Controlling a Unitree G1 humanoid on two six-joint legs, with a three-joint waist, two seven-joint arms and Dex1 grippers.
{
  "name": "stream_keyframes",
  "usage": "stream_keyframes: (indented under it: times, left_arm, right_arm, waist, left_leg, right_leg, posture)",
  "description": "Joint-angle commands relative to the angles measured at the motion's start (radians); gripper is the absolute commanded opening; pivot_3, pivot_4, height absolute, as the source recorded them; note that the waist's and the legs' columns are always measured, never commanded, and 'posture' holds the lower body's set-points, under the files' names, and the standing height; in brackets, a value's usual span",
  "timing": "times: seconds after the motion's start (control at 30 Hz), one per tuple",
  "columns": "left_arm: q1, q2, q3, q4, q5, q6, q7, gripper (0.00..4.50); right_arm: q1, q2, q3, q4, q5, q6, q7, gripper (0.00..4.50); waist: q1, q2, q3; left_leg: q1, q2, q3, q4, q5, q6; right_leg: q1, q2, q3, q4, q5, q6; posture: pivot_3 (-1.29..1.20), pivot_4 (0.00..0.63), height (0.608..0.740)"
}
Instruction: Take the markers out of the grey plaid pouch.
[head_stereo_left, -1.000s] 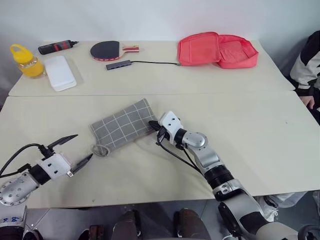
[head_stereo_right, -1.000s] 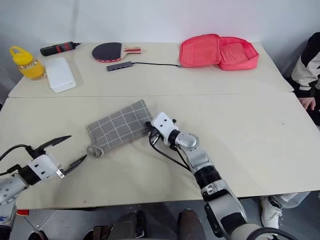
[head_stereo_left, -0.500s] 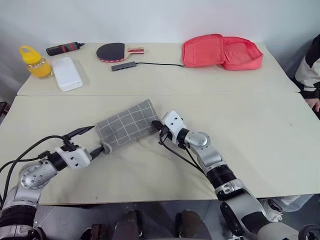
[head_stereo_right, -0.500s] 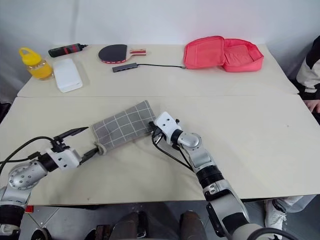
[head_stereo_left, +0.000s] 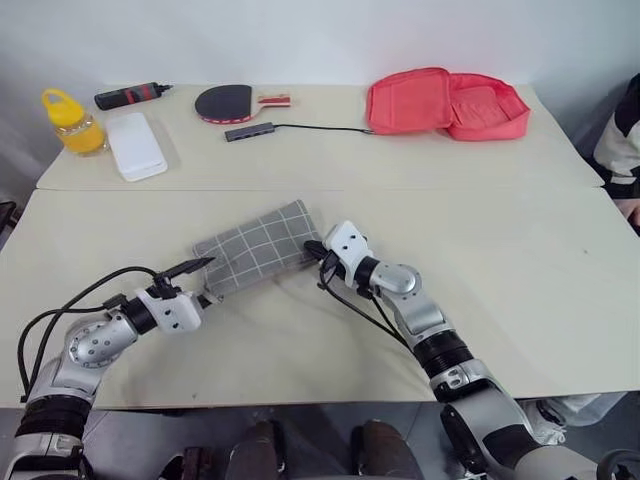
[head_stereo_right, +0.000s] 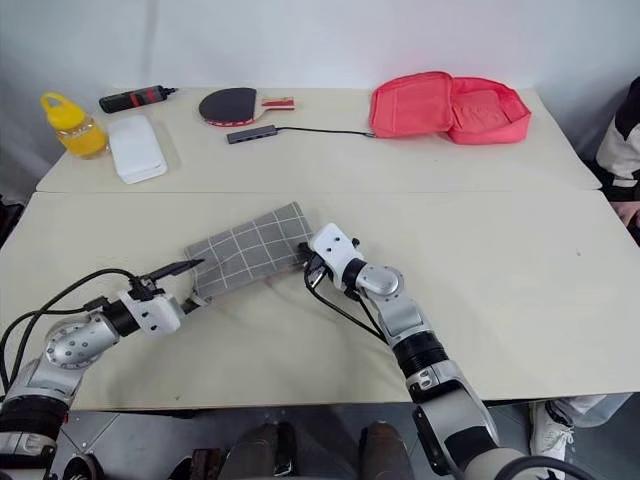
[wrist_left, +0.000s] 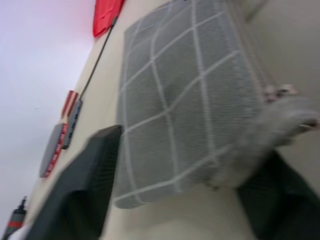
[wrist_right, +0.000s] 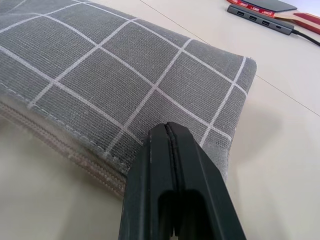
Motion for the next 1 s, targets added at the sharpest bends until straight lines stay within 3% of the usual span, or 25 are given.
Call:
stream_keyframes:
  times: [0.03,0.17,0.2,0.33,0.4,0.57,0.7,1.0]
  left_arm:
    - [0.046,-0.007,-0.05,0.008,-0.028,0.005,-0.046,1.4]
    - [0.065,-0.015,-0.051,-0.023,-0.095,0.029,-0.075,0.18]
    - [0.069,-0.02,-0.051,-0.034,-0.124,0.044,-0.089,0.05]
    - [0.076,-0.033,-0.041,-0.069,-0.183,0.086,-0.112,0.05]
    - [0.076,-0.043,-0.031,-0.092,-0.227,0.119,-0.126,0.0]
    - [0.088,-0.068,-0.003,-0.189,-0.34,0.235,-0.175,0.0]
    - [0.102,-0.069,0.002,-0.265,-0.362,0.286,-0.205,0.0]
    - [0.101,-0.085,0.02,-0.34,-0.367,0.342,-0.24,0.0]
  right_arm:
    - [0.011,-0.009,-0.008,-0.035,0.01,0.006,0.006,0.0]
    - [0.025,-0.024,-0.015,-0.098,0.037,0.018,0.044,0.0]
    - [0.03,-0.031,-0.016,-0.127,0.049,0.022,0.061,0.0]
    - [0.048,-0.063,-0.027,-0.255,0.12,0.053,0.14,0.0]
    - [0.051,-0.095,-0.037,-0.318,0.159,0.053,0.192,0.39]
    - [0.071,-0.264,0.038,-0.423,0.068,-0.162,0.331,2.02]
    - [0.033,-0.332,0.068,-0.379,-0.115,-0.322,0.226,3.39]
    - [-0.028,-0.364,0.129,-0.224,-0.326,-0.497,0.094,3.39]
  waist:
    - [-0.002,0.0,0.0]
    - [-0.002,0.0,0.0]
    - [-0.002,0.0,0.0]
    - [-0.001,0.0,0.0]
    - [-0.001,0.0,0.0]
    - [0.002,0.0,0.0]
    - [-0.002,0.0,0.0]
    - [-0.004,-0.001,0.001]
  left_leg:
    - [0.0,0.0,0.0,0.0,0.0,0.0]
    - [0.0,0.0,0.0,-0.001,0.0,0.0]
    - [0.0,0.0,0.001,-0.001,0.0,0.0]
    - [0.0,0.0,0.001,-0.001,-0.001,0.0]
    - [-0.001,0.0,0.001,-0.001,-0.001,0.0]
    - [-0.002,0.0,0.0,-0.001,-0.002,0.0]
    - [-0.002,-0.001,0.001,-0.001,-0.001,0.0]
    - [-0.002,0.0,0.003,0.0,-0.001,-0.001]
  right_leg:
    - [0.0,0.0,0.0,0.0,0.0,0.0]
    - [0.0,0.0,0.0,-0.001,0.0,0.0]
    - [0.0,0.0,0.0,-0.001,0.0,0.0]
    - [0.0,0.0,0.0,-0.001,0.0,0.0]
    - [0.0,0.0,0.0,-0.002,0.0,0.0]
    - [0.0,0.0,-0.001,-0.007,0.0,0.001]
    - [0.0,0.002,-0.001,-0.009,0.0,0.001]
    - [-0.001,0.002,0.0,-0.007,0.0,0.001]
  posture:
    - [0.0,0.15,0.74]
    - [0.0,0.15,0.74]
    - [0.0,0.15,0.74]
    - [0.0,0.15,0.74]
    - [0.0,0.15,0.74]
    - [0.0,0.15,0.74]
    - [0.0,0.15,0.74]
    - [0.0,0.15,0.74]
